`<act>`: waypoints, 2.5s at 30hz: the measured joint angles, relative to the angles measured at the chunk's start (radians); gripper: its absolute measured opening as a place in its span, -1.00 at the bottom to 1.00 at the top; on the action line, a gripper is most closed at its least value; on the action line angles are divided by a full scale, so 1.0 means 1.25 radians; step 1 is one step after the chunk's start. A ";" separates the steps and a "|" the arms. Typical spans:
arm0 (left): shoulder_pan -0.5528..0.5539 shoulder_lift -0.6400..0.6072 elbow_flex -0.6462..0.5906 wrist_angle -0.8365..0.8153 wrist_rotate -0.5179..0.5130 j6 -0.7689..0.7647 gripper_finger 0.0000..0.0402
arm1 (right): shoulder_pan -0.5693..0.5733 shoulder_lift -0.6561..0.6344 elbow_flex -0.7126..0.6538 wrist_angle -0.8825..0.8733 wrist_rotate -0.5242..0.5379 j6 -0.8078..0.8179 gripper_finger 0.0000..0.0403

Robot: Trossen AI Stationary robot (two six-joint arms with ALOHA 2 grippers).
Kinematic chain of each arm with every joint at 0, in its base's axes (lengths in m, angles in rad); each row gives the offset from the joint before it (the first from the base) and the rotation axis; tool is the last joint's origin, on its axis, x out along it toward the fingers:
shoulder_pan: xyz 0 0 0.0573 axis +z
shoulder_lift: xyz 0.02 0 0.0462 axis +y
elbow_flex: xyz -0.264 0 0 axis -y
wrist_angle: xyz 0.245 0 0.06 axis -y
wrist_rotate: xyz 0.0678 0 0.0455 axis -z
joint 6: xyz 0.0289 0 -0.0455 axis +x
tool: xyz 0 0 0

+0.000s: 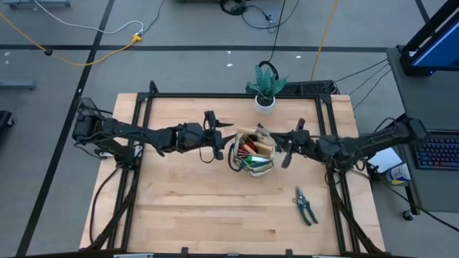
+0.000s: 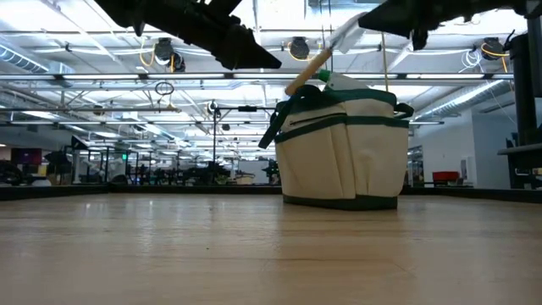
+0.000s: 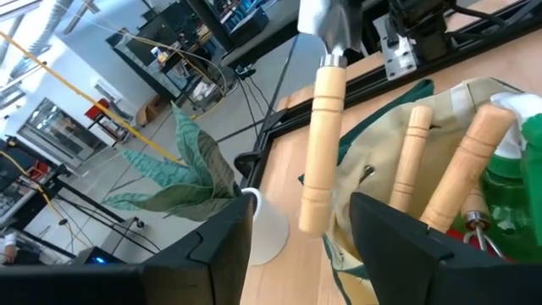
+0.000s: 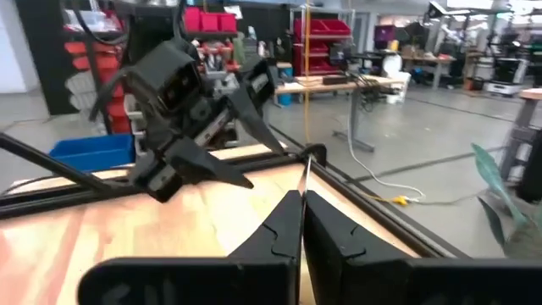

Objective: Pick & Place Garden tools in Gardening bag
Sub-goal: Put the brown trowel into the gardening bag

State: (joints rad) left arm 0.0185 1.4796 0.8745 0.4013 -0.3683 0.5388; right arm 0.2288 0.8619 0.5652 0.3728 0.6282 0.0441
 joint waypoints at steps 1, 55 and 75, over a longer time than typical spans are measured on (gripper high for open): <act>0.000 0.000 0.000 0.000 0.000 0.000 0.01 | 0.016 -0.001 0.000 -0.006 0.022 0.005 -1.00; 0.002 0.000 0.000 -0.007 0.003 -0.110 -0.06 | 0.064 0.261 0.000 -0.134 0.007 0.165 -0.98; 0.002 0.000 0.000 -0.008 0.003 -0.108 -0.06 | 0.052 0.245 0.000 -0.133 -0.004 0.135 -0.29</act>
State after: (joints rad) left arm 0.0204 1.4796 0.8745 0.3907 -0.3649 0.4042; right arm 0.2939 1.1676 0.5655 0.2069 0.6235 0.2127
